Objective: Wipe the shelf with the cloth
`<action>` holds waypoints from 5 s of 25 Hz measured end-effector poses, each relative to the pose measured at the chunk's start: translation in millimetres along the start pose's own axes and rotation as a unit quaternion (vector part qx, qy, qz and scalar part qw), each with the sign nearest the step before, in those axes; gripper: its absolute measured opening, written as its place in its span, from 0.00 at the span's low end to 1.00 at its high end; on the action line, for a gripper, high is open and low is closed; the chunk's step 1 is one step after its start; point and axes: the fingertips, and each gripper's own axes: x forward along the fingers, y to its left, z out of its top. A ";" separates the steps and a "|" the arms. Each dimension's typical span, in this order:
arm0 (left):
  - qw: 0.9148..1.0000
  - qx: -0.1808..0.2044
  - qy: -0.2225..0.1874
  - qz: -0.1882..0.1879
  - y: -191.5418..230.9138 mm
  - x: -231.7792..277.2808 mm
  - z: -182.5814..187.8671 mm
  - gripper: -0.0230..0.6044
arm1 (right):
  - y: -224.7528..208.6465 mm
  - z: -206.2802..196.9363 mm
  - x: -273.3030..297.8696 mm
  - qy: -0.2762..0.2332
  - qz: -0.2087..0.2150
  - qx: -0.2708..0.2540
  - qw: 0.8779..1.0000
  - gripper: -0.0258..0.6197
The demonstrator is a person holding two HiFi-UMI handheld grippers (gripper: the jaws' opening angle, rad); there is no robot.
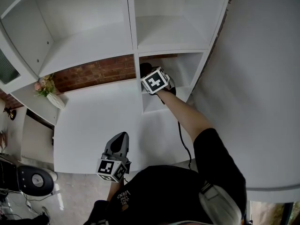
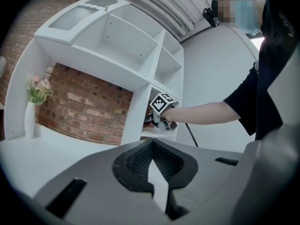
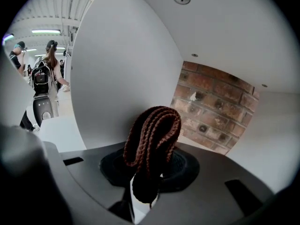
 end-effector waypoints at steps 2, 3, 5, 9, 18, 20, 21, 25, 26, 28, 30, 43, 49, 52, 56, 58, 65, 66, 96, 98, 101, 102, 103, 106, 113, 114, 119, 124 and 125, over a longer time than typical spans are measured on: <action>1.000 -0.002 0.000 0.004 1.3 -4.3 -0.8 0.05 | 3.0 -7.0 3.8 0.012 0.000 -0.003 1.000 0.18; 1.000 -0.002 0.000 0.006 2.5 -6.7 -1.4 0.05 | 3.2 -9.4 5.1 0.017 -0.002 -0.005 1.000 0.18; 1.000 -0.004 0.002 0.011 4.7 -10.9 -2.0 0.05 | 1.8 -12.8 6.5 0.024 -0.008 -0.015 1.000 0.18; 1.000 -0.010 0.006 0.013 6.7 -13.1 -6.1 0.05 | -18.4 -24.0 3.0 0.045 -0.045 -0.028 0.998 0.18; 0.999 -0.009 0.012 -0.032 -7.9 3.8 -10.1 0.05 | -91.0 -75.9 -26.0 0.121 -0.151 -0.060 0.979 0.18; 0.999 -0.010 0.016 -0.044 -13.1 8.5 -12.0 0.05 | -102.5 -82.9 -34.2 0.132 -0.173 -0.054 0.975 0.18; 0.999 -0.011 0.018 -0.049 -15.1 10.7 -13.1 0.05 | -107.6 -85.7 -37.9 0.138 -0.185 -0.055 0.971 0.18; 0.998 -0.014 0.023 -0.065 -22.1 18.2 -15.1 0.05 | -122.9 -98.8 -48.9 0.169 -0.220 -0.072 0.958 0.18; 0.997 -0.014 0.024 -0.067 -23.6 19.6 -15.3 0.05 | -124.6 -101.5 -50.6 0.174 -0.224 -0.076 0.956 0.18; 0.997 -0.015 0.025 -0.071 -25.7 21.6 -15.8 0.05 | -125.6 -105.0 -52.4 0.179 -0.231 -0.088 0.952 0.18; 0.997 -0.015 0.026 -0.072 -26.4 22.2 -16.4 0.05 | -126.1 -105.3 -54.1 0.176 -0.237 -0.095 0.951 0.18; 0.998 -0.013 0.026 -0.060 -23.9 23.3 -17.5 0.05 | -59.5 -32.4 -62.9 -0.029 -0.149 -0.008 0.988 0.18; 0.999 -0.010 0.026 -0.047 -19.5 20.8 -17.6 0.05 | -1.9 -17.9 -62.2 -0.084 -0.077 0.024 0.993 0.18; 0.999 -0.009 0.027 -0.043 -17.7 18.5 -17.1 0.05 | 21.1 -17.7 -59.0 -0.091 -0.047 0.038 0.994 0.18; 0.999 -0.008 0.026 -0.040 -17.2 16.9 -16.0 0.05 | 40.3 -24.3 -47.7 -0.080 -0.025 0.044 0.996 0.18; 0.999 -0.008 0.028 -0.039 -17.5 15.6 -16.7 0.05 | 42.1 -29.7 -43.4 -0.071 -0.021 0.043 0.996 0.18; 0.998 -0.007 0.034 -0.048 -22.4 21.7 -18.4 0.05 | 18.7 -51.8 -43.7 -0.048 -0.045 0.031 0.997 0.18; 0.998 -0.007 0.035 -0.051 -23.9 23.5 -18.8 0.05 | 12.4 -55.6 -45.8 -0.046 -0.051 0.033 0.997 0.18; 0.994 -0.004 0.044 -0.100 -52.4 49.7 -25.0 0.05 | -104.6 -126.8 -117.4 -0.021 -0.201 0.063 0.977 0.18; 0.994 -0.003 0.043 -0.098 -49.3 46.0 -23.7 0.05 | -98.2 -122.0 -120.3 -0.034 -0.197 0.071 0.977 0.18; 0.994 -0.001 0.042 -0.097 -43.8 39.2 -21.3 0.05 | -87.0 -116.4 -127.1 -0.055 -0.196 0.083 0.976 0.18; 0.994 0.000 0.043 -0.097 -41.8 36.7 -20.6 0.05 | -82.6 -114.4 -130.2 -0.063 -0.195 0.088 0.975 0.18; 0.994 0.001 0.043 -0.098 -39.5 34.2 -20.1 0.05 | -77.5 -112.6 -133.7 -0.070 -0.193 0.093 0.974 0.18; 0.994 0.003 0.045 -0.102 -33.1 25.9 -18.8 0.05 | -61.1 -111.3 -144.2 -0.085 -0.191 0.107 0.972 0.18; 0.990 0.009 0.056 -0.126 -23.3 6.2 -21.6 0.05 | -17.0 -123.2 -171.1 -0.105 -0.190 0.146 0.965 0.18; 0.990 0.009 0.058 -0.130 -21.9 3.3 -22.8 0.05 | -9.6 -125.8 -175.0 -0.107 -0.190 0.152 0.964 0.18; 0.987 0.000 0.069 -0.144 -15.9 -7.6 -29.2 0.05 | 24.3 -145.8 -189.9 -0.103 -0.188 0.181 0.960 0.18; 0.986 -0.004 0.077 -0.149 -10.9 -14.3 -37.2 0.05 | 49.8 -168.8 -199.4 -0.093 -0.186 0.204 0.957 0.18; 0.986 -0.005 0.078 -0.149 -10.9 -14.5 -38.3 0.05 | 53.9 -173.0 -200.9 -0.091 -0.185 0.206 0.957 0.18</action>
